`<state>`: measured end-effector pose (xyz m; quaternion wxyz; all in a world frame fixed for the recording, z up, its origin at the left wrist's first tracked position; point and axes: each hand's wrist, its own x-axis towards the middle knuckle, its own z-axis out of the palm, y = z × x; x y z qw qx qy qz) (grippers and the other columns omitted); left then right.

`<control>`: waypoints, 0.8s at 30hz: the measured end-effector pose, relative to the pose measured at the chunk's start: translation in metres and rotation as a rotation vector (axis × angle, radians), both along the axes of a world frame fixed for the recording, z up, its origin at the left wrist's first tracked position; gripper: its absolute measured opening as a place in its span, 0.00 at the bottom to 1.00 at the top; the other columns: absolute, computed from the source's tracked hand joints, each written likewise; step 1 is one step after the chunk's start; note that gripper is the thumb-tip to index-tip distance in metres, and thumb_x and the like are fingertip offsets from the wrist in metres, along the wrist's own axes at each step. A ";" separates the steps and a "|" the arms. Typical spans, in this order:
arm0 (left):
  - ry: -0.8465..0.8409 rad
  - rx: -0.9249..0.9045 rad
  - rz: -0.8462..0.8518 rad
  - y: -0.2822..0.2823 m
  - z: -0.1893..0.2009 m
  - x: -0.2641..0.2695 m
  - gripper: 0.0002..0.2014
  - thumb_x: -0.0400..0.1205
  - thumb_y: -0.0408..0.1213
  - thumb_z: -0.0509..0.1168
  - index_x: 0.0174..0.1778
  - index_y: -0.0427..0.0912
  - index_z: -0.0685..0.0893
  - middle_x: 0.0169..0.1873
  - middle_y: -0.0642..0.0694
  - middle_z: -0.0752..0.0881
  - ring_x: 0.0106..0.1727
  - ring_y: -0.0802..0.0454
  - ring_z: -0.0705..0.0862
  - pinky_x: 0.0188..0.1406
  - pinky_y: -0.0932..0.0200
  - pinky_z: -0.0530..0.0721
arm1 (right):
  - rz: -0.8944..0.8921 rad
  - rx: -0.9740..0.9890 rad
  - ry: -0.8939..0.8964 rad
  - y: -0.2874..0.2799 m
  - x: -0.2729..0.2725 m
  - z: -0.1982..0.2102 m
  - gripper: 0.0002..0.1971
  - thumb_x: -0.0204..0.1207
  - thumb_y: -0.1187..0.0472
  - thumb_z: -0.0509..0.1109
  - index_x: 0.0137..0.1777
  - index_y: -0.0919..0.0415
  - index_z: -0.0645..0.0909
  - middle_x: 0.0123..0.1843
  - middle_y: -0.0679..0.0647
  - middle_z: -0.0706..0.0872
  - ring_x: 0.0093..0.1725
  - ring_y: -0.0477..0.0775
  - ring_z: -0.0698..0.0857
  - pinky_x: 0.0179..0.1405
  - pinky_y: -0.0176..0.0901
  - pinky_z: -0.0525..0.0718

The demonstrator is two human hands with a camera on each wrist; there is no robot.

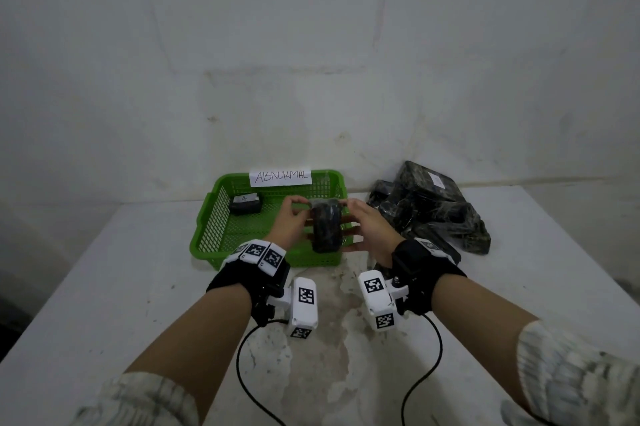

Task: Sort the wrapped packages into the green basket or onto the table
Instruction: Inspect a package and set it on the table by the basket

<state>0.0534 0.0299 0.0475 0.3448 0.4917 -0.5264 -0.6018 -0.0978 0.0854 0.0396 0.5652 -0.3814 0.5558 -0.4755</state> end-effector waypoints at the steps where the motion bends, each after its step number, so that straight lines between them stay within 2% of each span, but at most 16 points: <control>1: 0.036 0.030 -0.018 0.003 0.003 0.001 0.04 0.86 0.34 0.53 0.53 0.42 0.73 0.53 0.41 0.79 0.54 0.44 0.80 0.49 0.47 0.82 | 0.004 -0.019 0.009 0.001 -0.001 0.001 0.13 0.87 0.55 0.58 0.65 0.52 0.80 0.58 0.57 0.82 0.52 0.58 0.83 0.43 0.52 0.87; 3: 0.075 0.080 -0.052 0.006 0.004 0.004 0.17 0.87 0.48 0.50 0.60 0.39 0.75 0.57 0.39 0.79 0.60 0.42 0.77 0.60 0.42 0.78 | 0.030 -0.050 0.055 0.001 -0.003 0.000 0.16 0.84 0.66 0.61 0.67 0.52 0.80 0.51 0.55 0.84 0.45 0.54 0.83 0.42 0.49 0.83; 5: 0.076 0.114 -0.072 0.007 -0.001 0.004 0.29 0.81 0.61 0.56 0.67 0.41 0.74 0.62 0.39 0.79 0.64 0.41 0.77 0.67 0.37 0.75 | 0.058 -0.061 0.093 0.001 -0.003 0.000 0.20 0.82 0.71 0.62 0.70 0.53 0.80 0.50 0.54 0.86 0.40 0.51 0.83 0.38 0.44 0.80; 6: 0.060 0.108 -0.071 0.006 -0.004 0.004 0.31 0.78 0.61 0.62 0.68 0.42 0.73 0.65 0.38 0.79 0.66 0.39 0.78 0.67 0.35 0.75 | 0.062 -0.063 0.102 0.000 -0.001 0.000 0.20 0.81 0.72 0.62 0.70 0.55 0.79 0.49 0.54 0.87 0.37 0.50 0.84 0.36 0.43 0.78; 7: 0.029 0.077 -0.053 0.005 -0.007 0.003 0.28 0.77 0.55 0.67 0.68 0.43 0.72 0.67 0.37 0.78 0.66 0.37 0.78 0.67 0.35 0.76 | 0.056 -0.067 0.106 0.000 0.000 0.000 0.20 0.81 0.73 0.62 0.69 0.57 0.80 0.48 0.54 0.88 0.34 0.49 0.83 0.34 0.42 0.76; 9: -0.010 0.041 0.003 0.002 -0.009 0.002 0.24 0.78 0.42 0.69 0.69 0.44 0.70 0.68 0.34 0.76 0.64 0.34 0.79 0.65 0.35 0.79 | -0.016 -0.091 0.122 -0.001 0.004 0.000 0.15 0.81 0.70 0.64 0.66 0.63 0.81 0.42 0.55 0.88 0.26 0.45 0.80 0.29 0.39 0.71; 10: -0.003 0.052 0.013 0.003 -0.007 0.001 0.24 0.79 0.39 0.67 0.71 0.43 0.70 0.68 0.33 0.76 0.64 0.33 0.80 0.63 0.35 0.79 | -0.084 -0.111 0.135 -0.003 0.004 0.000 0.13 0.81 0.69 0.66 0.64 0.65 0.81 0.39 0.55 0.85 0.24 0.43 0.78 0.26 0.35 0.71; 12: 0.037 0.076 -0.003 0.002 -0.006 -0.001 0.23 0.81 0.38 0.64 0.73 0.41 0.69 0.68 0.32 0.76 0.64 0.33 0.80 0.63 0.35 0.79 | -0.214 -0.140 0.184 -0.007 0.005 -0.001 0.13 0.80 0.64 0.69 0.62 0.64 0.78 0.38 0.53 0.78 0.29 0.42 0.76 0.24 0.27 0.71; 13: 0.065 0.081 -0.027 0.004 -0.003 -0.002 0.22 0.82 0.37 0.63 0.72 0.41 0.70 0.67 0.31 0.77 0.64 0.33 0.80 0.64 0.36 0.79 | -0.240 -0.135 0.198 -0.008 0.005 -0.002 0.16 0.79 0.61 0.71 0.64 0.63 0.76 0.41 0.53 0.76 0.35 0.43 0.77 0.27 0.26 0.72; 15: 0.122 0.106 -0.061 0.005 0.000 -0.003 0.20 0.82 0.37 0.62 0.71 0.41 0.73 0.65 0.33 0.79 0.61 0.36 0.82 0.62 0.39 0.81 | -0.189 -0.065 0.155 -0.009 0.004 -0.004 0.23 0.79 0.53 0.71 0.70 0.60 0.72 0.53 0.55 0.80 0.50 0.49 0.82 0.37 0.32 0.77; 17: 0.129 0.108 -0.057 0.008 0.004 -0.006 0.20 0.82 0.36 0.62 0.72 0.44 0.72 0.65 0.36 0.79 0.60 0.39 0.82 0.62 0.44 0.81 | -0.083 0.037 0.089 -0.008 0.004 -0.008 0.24 0.79 0.47 0.69 0.70 0.58 0.74 0.62 0.56 0.83 0.60 0.55 0.83 0.47 0.45 0.83; 18: 0.097 0.093 -0.053 0.007 0.003 -0.006 0.25 0.82 0.36 0.63 0.76 0.44 0.68 0.68 0.36 0.76 0.63 0.40 0.81 0.64 0.45 0.80 | -0.056 0.059 0.079 -0.008 0.005 -0.009 0.23 0.79 0.46 0.69 0.69 0.58 0.76 0.63 0.56 0.85 0.61 0.58 0.84 0.51 0.51 0.85; 20: -0.033 0.009 -0.082 0.005 0.001 -0.006 0.34 0.81 0.38 0.65 0.81 0.42 0.58 0.74 0.37 0.71 0.70 0.40 0.76 0.70 0.47 0.76 | -0.084 0.046 0.095 -0.007 0.006 -0.009 0.22 0.79 0.47 0.69 0.66 0.61 0.77 0.62 0.58 0.86 0.60 0.60 0.85 0.53 0.56 0.85; 22: -0.160 -0.094 -0.123 0.005 -0.001 -0.005 0.36 0.79 0.37 0.67 0.82 0.42 0.58 0.74 0.37 0.71 0.70 0.41 0.76 0.71 0.46 0.75 | -0.139 0.017 0.128 -0.007 0.008 -0.009 0.22 0.78 0.49 0.71 0.65 0.63 0.77 0.61 0.59 0.86 0.58 0.59 0.86 0.51 0.55 0.86; 24: -0.181 -0.139 -0.123 0.006 -0.001 -0.004 0.35 0.79 0.35 0.68 0.81 0.43 0.61 0.73 0.37 0.73 0.69 0.40 0.77 0.70 0.45 0.76 | -0.149 0.003 0.122 -0.007 0.009 -0.006 0.21 0.79 0.51 0.70 0.66 0.63 0.76 0.60 0.58 0.86 0.54 0.56 0.86 0.46 0.51 0.86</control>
